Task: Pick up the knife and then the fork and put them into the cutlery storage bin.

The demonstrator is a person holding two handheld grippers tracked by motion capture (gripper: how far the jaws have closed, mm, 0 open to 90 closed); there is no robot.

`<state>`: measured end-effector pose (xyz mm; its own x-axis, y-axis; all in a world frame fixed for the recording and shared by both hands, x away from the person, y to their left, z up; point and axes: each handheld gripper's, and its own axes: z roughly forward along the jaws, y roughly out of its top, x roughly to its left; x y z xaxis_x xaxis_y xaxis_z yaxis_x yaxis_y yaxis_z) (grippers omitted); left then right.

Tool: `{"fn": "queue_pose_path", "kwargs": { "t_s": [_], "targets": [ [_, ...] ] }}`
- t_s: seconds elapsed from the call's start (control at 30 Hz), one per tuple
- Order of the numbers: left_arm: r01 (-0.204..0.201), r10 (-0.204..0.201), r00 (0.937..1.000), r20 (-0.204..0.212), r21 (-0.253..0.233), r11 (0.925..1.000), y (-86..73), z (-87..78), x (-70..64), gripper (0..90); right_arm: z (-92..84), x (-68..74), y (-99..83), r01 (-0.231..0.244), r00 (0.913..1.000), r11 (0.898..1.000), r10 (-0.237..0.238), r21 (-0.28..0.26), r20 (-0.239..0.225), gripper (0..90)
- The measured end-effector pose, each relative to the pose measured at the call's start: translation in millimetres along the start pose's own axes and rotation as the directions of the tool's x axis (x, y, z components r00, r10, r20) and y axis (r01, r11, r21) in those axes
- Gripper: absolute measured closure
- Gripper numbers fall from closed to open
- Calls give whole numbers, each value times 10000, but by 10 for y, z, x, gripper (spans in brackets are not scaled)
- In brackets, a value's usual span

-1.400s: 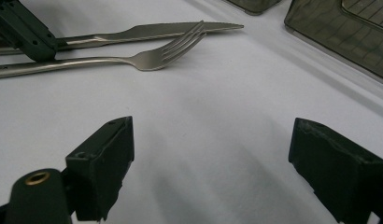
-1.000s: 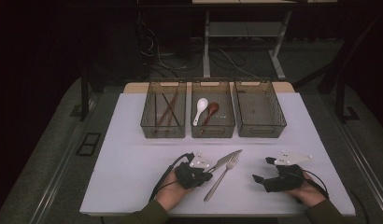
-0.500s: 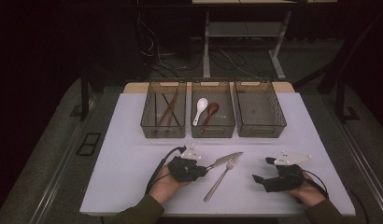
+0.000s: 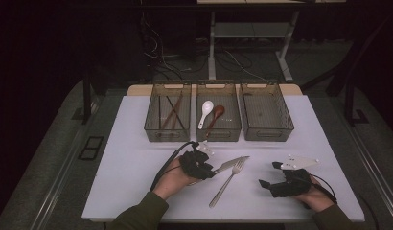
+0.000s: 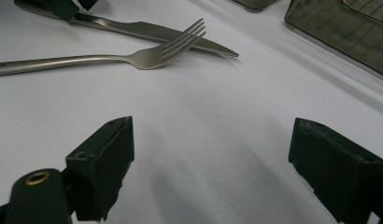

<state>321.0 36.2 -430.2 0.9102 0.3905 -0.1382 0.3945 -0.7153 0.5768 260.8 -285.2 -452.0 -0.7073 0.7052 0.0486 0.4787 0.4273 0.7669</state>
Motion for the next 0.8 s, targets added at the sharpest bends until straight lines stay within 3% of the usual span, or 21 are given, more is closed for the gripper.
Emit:
{"fn": "queue_pose_path", "kwargs": {
  "t_s": [0.47, 0.8],
  "targets": [
    [-168, 175, 9991, -383, 187, 9997, -3, 48, -32, 740, -7, 2, -3, -10, 10000, 10000, 10, -16, 11, 139],
    [-785, 822, 9925, -909, 430, 9960, 2, 68, -121, 784, 2, 7, -4, 26, 10000, 10000, -26, 27, 6, 139]
  ]
}}
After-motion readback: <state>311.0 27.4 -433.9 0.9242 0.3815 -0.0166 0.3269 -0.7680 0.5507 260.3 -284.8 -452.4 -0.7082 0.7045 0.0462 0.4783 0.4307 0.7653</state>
